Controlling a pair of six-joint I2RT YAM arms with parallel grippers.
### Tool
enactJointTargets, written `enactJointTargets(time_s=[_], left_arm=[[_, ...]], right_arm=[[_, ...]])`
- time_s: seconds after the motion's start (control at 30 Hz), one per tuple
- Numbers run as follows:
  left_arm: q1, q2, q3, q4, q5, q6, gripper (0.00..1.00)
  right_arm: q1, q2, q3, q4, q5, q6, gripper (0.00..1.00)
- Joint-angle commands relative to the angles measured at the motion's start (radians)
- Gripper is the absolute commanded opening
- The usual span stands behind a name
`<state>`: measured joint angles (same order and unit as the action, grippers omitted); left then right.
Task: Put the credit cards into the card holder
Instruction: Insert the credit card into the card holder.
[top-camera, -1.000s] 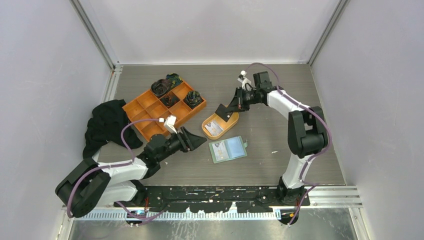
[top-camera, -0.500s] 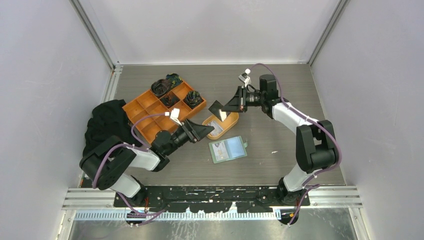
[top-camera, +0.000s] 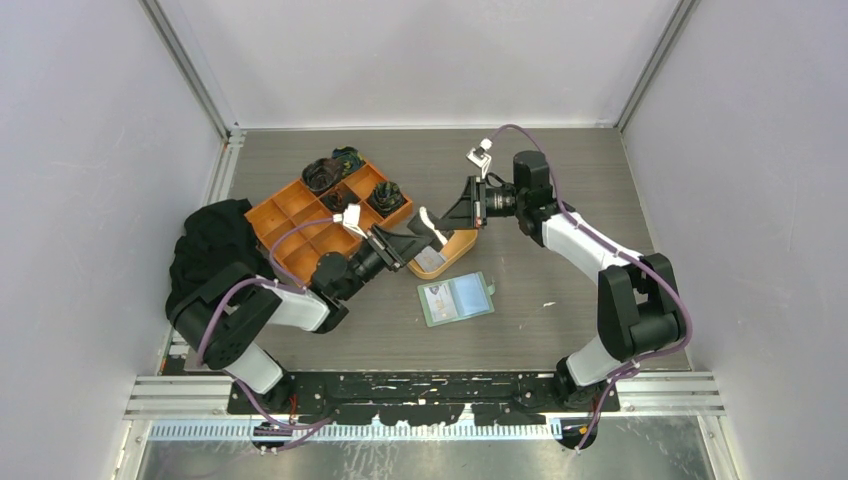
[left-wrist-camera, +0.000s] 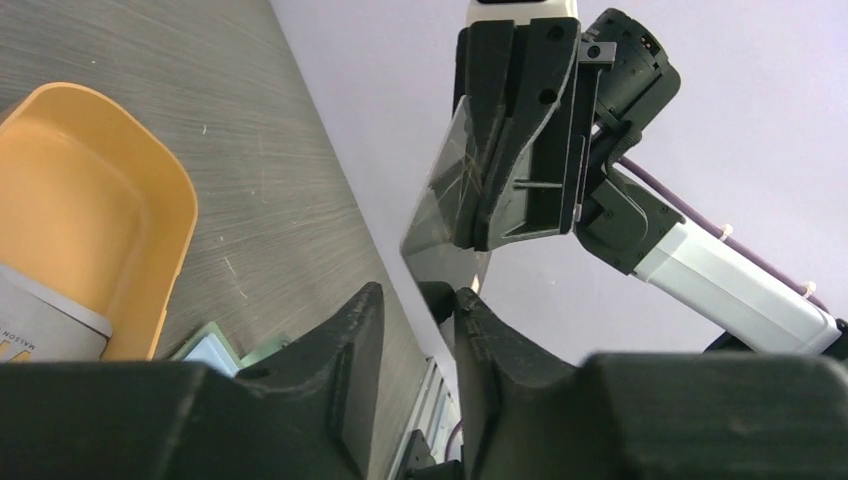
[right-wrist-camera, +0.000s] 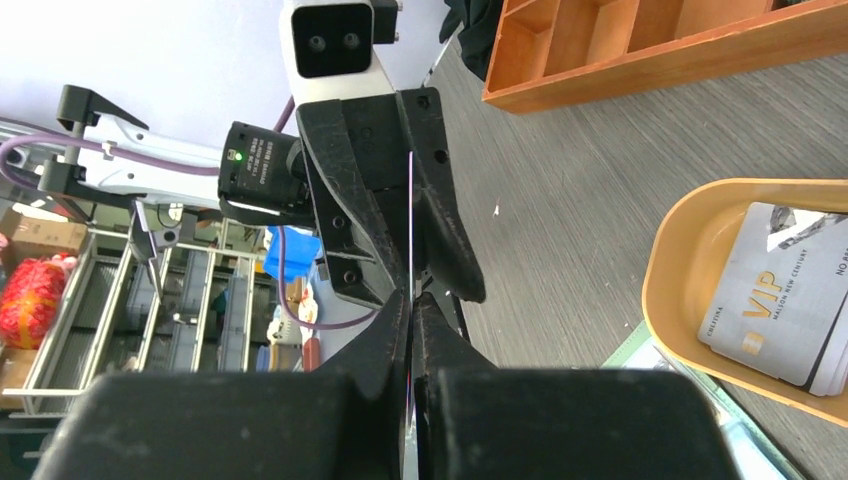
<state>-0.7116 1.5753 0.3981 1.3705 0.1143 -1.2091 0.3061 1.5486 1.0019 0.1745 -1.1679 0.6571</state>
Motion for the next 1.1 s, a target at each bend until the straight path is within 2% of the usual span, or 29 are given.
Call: enactJointTargets(time_s=[0.0, 0.1, 0.33, 0.37, 0.43, 0.53, 0.63, 0.87, 0.97, 1.07], left_arm=[[-0.001, -0.037, 0.019, 0.061, -0.016, 0.02, 0.27], [0.0, -0.051, 0.008, 0.061, -0.011, 0.032, 0.14], [0.006, -0.085, -0.007, 0.061, 0.028, 0.069, 0.12], [0.008, -0.091, -0.012, 0.061, 0.034, 0.076, 0.1], [0.014, -0.105, -0.02, 0.061, 0.052, 0.093, 0.01], [0.024, -0.126, -0.039, 0.06, 0.079, 0.121, 0.0], [0.042, -0.143, -0.073, 0.061, 0.117, 0.146, 0.0], [0.066, -0.128, -0.139, 0.038, 0.31, 0.149, 0.0], [0.067, -0.104, -0.14, -0.013, 0.401, 0.131, 0.0], [0.065, -0.088, -0.148, -0.071, 0.432, 0.117, 0.0]], right_arm=[[0.018, -0.046, 0.011, -0.006, -0.039, -0.059, 0.01], [0.029, -0.044, 0.02, -0.061, -0.039, -0.112, 0.01], [0.046, -0.041, 0.046, -0.229, -0.032, -0.281, 0.02], [0.05, -0.041, 0.046, -0.24, -0.033, -0.296, 0.02], [0.056, -0.04, 0.051, -0.286, -0.034, -0.359, 0.03], [0.066, -0.043, 0.076, -0.42, -0.024, -0.507, 0.08], [0.067, -0.05, 0.113, -0.602, 0.006, -0.72, 0.18], [0.052, -0.074, 0.191, -1.133, 0.142, -1.441, 0.56], [0.029, -0.107, 0.157, -1.26, 0.184, -1.755, 0.71], [0.012, -0.146, 0.091, -1.323, 0.254, -2.048, 0.85]])
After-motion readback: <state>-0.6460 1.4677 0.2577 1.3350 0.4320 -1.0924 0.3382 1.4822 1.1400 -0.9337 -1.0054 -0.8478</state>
